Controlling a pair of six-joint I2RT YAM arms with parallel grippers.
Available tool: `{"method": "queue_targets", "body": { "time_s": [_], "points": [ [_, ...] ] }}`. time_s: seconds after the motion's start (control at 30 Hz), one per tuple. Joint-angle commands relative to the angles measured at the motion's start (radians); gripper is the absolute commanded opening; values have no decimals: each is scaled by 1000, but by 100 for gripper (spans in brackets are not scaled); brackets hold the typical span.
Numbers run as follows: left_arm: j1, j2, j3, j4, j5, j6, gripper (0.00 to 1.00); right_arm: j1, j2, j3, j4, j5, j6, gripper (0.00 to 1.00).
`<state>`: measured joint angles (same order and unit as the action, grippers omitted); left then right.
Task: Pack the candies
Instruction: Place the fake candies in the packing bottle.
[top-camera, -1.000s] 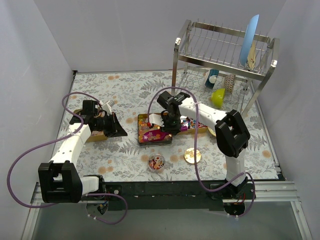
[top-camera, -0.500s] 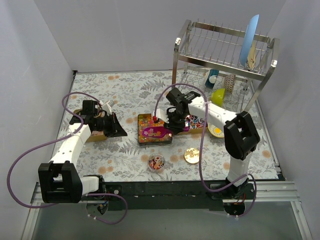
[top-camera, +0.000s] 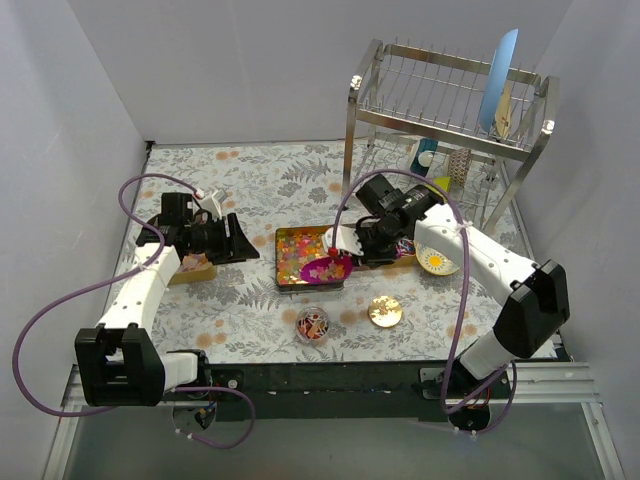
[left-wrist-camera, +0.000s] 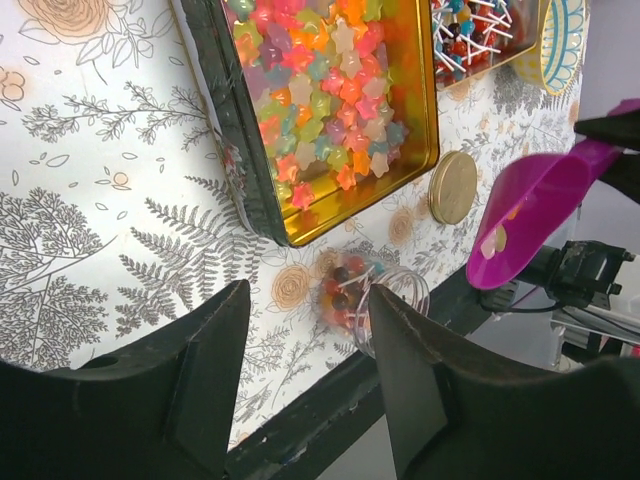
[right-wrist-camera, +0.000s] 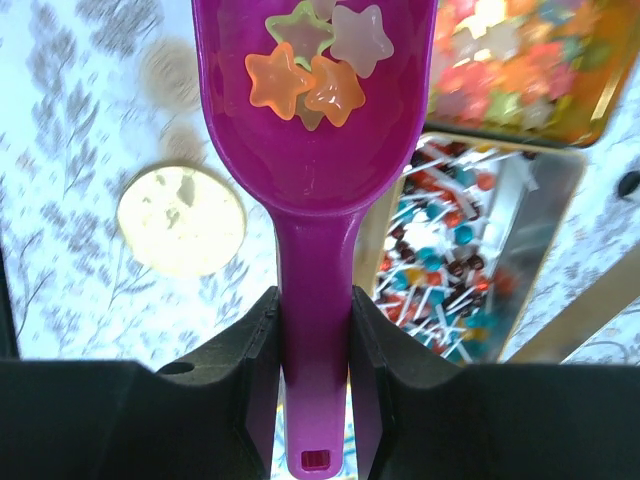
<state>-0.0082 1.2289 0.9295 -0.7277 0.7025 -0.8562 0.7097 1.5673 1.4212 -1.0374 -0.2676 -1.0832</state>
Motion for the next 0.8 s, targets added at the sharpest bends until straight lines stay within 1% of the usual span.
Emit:
{"method": "queue_targets", "body": {
  "time_s": [0.0, 0.07, 0.13, 0.17, 0.2, 0.37, 0.43, 0.47, 0.63, 0.77],
  "points": [
    [7, -8, 40, 24, -23, 23, 51, 40, -64, -56, -124, 100, -95, 1],
    [7, -6, 43, 25, -29, 25, 51, 77, -82, -76, -131, 148, -95, 1],
    [13, -8, 46, 31, -29, 16, 52, 124, -87, -96, -138, 229, -86, 1],
    [40, -15, 43, 40, -28, 13, 52, 138, -87, -99, -133, 249, -69, 1],
    [43, -19, 42, 45, -26, 11, 52, 151, -85, -100, -131, 293, -61, 1],
    [65, -35, 31, 70, -12, -17, 53, 224, -44, -42, -164, 366, -24, 1],
    [76, -45, 23, 76, -5, -23, 53, 256, -23, -28, -180, 421, -17, 1],
    [80, -46, 23, 79, -3, -30, 53, 267, -15, -10, -191, 454, -12, 1],
    [89, -65, 3, 96, 17, -44, 53, 332, 63, 82, -269, 527, 44, 1],
    [109, -68, -12, 117, 51, -84, 54, 387, 65, 64, -271, 666, 8, 1]
  ]
}}
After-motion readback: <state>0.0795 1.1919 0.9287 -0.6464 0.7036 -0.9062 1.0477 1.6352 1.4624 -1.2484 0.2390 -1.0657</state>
